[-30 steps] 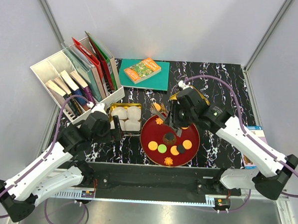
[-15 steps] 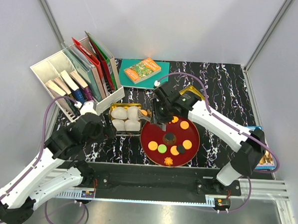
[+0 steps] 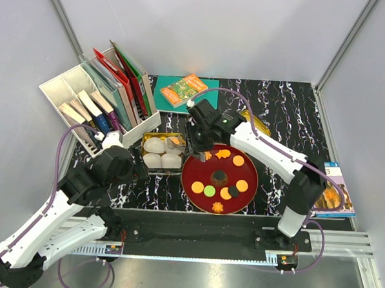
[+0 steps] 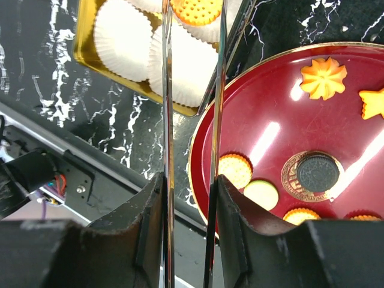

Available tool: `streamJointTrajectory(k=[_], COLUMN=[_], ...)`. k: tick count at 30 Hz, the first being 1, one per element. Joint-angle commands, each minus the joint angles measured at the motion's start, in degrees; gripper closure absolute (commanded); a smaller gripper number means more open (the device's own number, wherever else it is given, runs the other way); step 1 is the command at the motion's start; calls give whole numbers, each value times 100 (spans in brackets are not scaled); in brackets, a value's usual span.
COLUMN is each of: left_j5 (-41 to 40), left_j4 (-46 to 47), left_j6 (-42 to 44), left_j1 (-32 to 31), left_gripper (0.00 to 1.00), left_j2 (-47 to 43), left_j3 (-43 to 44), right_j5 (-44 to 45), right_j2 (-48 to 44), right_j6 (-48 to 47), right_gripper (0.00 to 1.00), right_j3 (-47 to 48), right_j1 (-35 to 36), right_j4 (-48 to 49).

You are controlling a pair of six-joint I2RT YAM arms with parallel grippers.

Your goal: Pack the cookies

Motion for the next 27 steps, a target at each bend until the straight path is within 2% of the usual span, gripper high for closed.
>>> streamJointTrajectory(k=[1,7,11,18,24,27], left_j5=[-158,-166,-166,-175,-175,-166], left_j4=[66,57,57,48,74,92], left_j6=[-68,-68,-77,-77,-68,-77], left_j1=[2,2,2,2,2,2], left_gripper=[1,1,1,1,1,1], left_j2=[-86,-69,-69,-69,-7,-7], left_j3=[113,113,105,96,105,105], right_j5=[-80,-27,-19,16,52,78], right_j2=[196,442,531,522,408,346], right_j6=[-226,-296,-305,-305,-297,-253], right_gripper=[80,78,66,52,46,47], right_j3=[354,573,749,785,697,697], right_j1=[55,55,55,55,55,64], right_j4=[182,182,164,138,120,111])
